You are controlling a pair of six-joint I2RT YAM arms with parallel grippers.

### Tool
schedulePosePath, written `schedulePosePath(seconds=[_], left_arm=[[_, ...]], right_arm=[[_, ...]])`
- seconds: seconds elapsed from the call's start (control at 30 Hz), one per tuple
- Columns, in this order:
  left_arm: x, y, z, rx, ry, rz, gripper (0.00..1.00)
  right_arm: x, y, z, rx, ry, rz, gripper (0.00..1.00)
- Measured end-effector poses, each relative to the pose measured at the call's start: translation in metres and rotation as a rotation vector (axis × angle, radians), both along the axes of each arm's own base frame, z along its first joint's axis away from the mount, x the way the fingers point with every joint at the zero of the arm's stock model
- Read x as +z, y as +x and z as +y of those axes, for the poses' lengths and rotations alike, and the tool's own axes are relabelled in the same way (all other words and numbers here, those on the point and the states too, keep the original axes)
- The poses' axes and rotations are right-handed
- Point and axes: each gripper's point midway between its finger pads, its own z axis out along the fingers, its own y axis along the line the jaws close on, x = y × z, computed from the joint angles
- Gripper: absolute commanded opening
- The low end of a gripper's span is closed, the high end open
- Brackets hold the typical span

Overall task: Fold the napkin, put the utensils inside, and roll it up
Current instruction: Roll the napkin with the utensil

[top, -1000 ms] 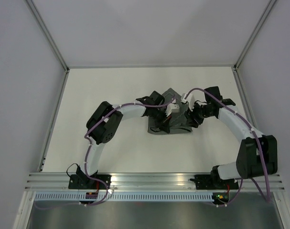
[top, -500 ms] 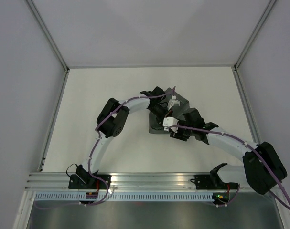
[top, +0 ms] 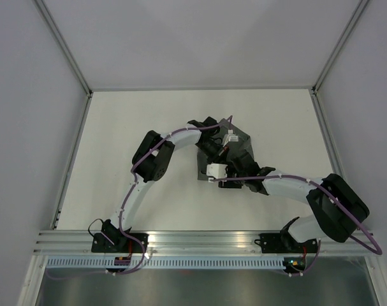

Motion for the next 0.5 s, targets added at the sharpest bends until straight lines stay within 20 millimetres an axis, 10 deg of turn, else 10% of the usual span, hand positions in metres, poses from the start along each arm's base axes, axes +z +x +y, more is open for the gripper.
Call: schedulePosePath(seconds=[0.2, 0.5], left_arm=[[-0.0001, -0.0023, 0.0017, 0.000, 0.010, 0.021, 0.04], [0.0028, -0.0005, 0.0066, 0.010, 0.016, 0.039, 0.45]], right_arm=[[-0.0029, 0.0070, 0.0041, 0.008, -0.010, -0.008, 0.44], [-0.0078, 0.0019, 0.0051, 0.033, -0.020, 0.085, 0.20]])
